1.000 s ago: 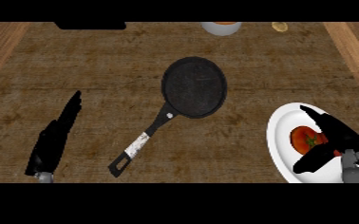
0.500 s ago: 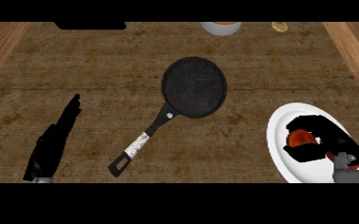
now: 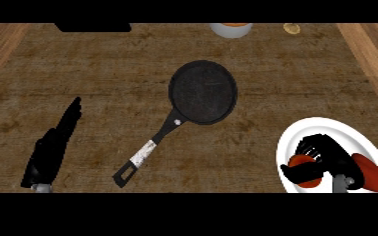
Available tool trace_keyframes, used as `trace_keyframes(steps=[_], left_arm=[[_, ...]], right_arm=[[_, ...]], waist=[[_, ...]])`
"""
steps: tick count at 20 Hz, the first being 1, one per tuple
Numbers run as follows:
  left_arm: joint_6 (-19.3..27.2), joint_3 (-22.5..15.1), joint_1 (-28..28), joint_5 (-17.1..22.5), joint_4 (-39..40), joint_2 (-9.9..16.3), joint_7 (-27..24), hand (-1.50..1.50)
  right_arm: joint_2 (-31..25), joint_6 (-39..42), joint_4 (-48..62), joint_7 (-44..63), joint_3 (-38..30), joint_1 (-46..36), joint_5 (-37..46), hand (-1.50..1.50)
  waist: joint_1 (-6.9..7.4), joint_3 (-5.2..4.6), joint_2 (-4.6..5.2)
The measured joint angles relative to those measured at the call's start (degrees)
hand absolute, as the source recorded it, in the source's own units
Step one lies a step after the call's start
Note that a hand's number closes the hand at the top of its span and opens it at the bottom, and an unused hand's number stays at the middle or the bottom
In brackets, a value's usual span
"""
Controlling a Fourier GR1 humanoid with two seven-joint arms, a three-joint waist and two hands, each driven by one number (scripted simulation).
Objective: Pick the tomato from the plate and place it in the pan
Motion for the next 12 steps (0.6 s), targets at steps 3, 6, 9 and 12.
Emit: trace_keyframes(steps=[3, 6, 9, 12], left_arm=[[0.0, 0.1, 0.4, 0.1, -0.9, -0.1, 0.4, 0.00], [0.0, 0.1, 0.9, -0.2, -0.6, -0.2, -0.4, 0.00], [-0.2, 0.4, 0.1, -0.2, -0.7, -0.1, 0.4, 0.00], [-0.2, 0.3, -0.2, -0.4, -0.3, -0.2, 0.3, 0.00]], right_arm=[[3.0, -3.8, -4.6, 7.3, 3.4, 4.4, 6.1, 1.50], [4.3, -6.2, -9.8, 12.1, 7.5, 8.4, 13.0, 1.50], [3.8, -8.9, -15.1, 14.2, 10.3, 10.2, 20.8, 1.50], [1.7, -11.0, -19.7, 14.4, 12.3, 8.4, 28.8, 1.50]], waist=[[-0.14, -0.27, -0.23], [-0.22, -0.02, -0.08], [-0.35, 0.16, 0.00], [-0.23, 0.21, -0.02]])
